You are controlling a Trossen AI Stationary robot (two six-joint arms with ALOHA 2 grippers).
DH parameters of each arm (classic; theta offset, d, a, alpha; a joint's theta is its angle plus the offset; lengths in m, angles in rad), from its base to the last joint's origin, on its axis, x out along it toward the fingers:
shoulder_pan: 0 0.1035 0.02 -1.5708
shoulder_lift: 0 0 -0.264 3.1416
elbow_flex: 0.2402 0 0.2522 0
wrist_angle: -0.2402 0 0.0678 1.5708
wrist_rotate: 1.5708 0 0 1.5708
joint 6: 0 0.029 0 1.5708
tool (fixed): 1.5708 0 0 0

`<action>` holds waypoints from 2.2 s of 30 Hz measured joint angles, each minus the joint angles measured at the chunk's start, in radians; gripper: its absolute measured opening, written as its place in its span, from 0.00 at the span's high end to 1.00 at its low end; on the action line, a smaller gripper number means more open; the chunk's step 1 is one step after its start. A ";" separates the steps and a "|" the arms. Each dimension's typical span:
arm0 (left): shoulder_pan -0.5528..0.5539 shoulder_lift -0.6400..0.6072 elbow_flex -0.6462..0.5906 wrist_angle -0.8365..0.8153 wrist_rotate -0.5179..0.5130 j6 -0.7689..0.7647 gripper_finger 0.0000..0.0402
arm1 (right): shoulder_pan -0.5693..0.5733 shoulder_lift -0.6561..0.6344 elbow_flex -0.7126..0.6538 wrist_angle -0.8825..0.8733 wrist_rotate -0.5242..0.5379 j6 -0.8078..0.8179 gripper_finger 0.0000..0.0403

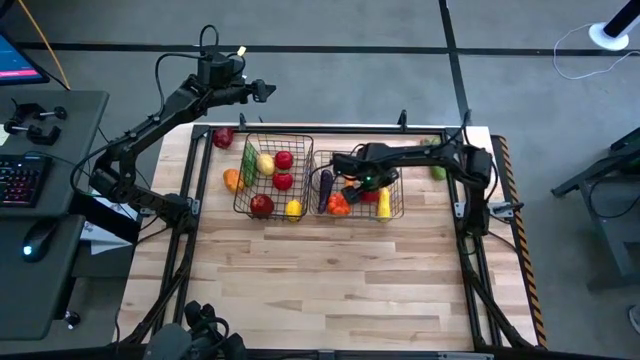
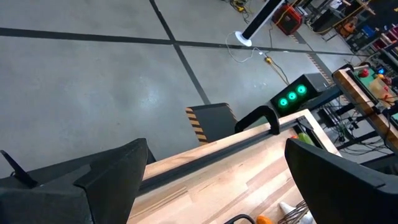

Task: Sort produce into baskets
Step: Remove the red tomato from the right wire basket to the left wire basket, then put the right cucumber into the right wire basket

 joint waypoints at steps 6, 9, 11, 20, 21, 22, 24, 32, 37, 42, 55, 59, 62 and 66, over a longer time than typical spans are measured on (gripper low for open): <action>0.000 0.000 0.000 0.000 0.001 0.000 0.08 | -0.001 0.007 0.007 0.012 0.008 -0.057 0.14; 0.000 0.000 0.000 0.000 0.001 0.001 0.08 | 0.000 -0.017 0.040 -0.036 0.016 -0.114 0.26; 0.000 0.000 0.000 0.000 0.001 0.004 0.08 | -0.001 -0.047 0.081 -0.066 0.020 -0.174 0.34; 0.000 0.000 0.000 0.000 0.000 0.036 0.08 | -0.058 -0.164 0.380 0.096 0.124 -0.525 0.37; 0.000 0.000 0.000 0.000 0.000 0.035 0.08 | -0.070 -0.161 0.403 0.153 0.113 -0.561 0.36; 0.000 0.000 0.000 0.000 0.000 0.029 0.08 | -0.079 -0.153 0.416 0.210 0.089 -0.591 0.35; 0.000 0.000 0.000 0.000 0.000 0.020 0.08 | -0.099 -0.134 0.427 0.335 0.011 -0.630 0.34; 0.000 0.000 0.000 0.000 0.000 0.020 0.08 | -0.097 0.029 0.426 0.613 -0.441 -0.661 0.33; 0.000 0.000 0.000 0.000 0.000 0.017 0.08 | -0.083 0.079 0.425 0.652 -0.459 -0.601 0.29; 0.000 0.000 0.000 0.000 0.000 0.016 0.08 | -0.086 0.109 0.425 0.668 -0.456 -0.641 0.28; 0.000 0.000 0.000 0.001 -0.007 -0.010 0.08 | -0.089 0.114 0.425 0.660 -0.405 -0.589 0.03; 0.000 0.000 0.000 0.001 -0.008 -0.010 0.08 | -0.114 0.114 0.463 0.657 -0.409 -0.606 0.04; 0.000 0.000 0.000 0.001 -0.008 -0.009 0.08 | -0.151 0.113 0.549 0.556 -0.409 -0.679 0.04; 0.000 0.000 0.000 0.001 -0.008 -0.009 0.08 | -0.220 0.113 0.708 0.338 -0.305 -0.806 0.04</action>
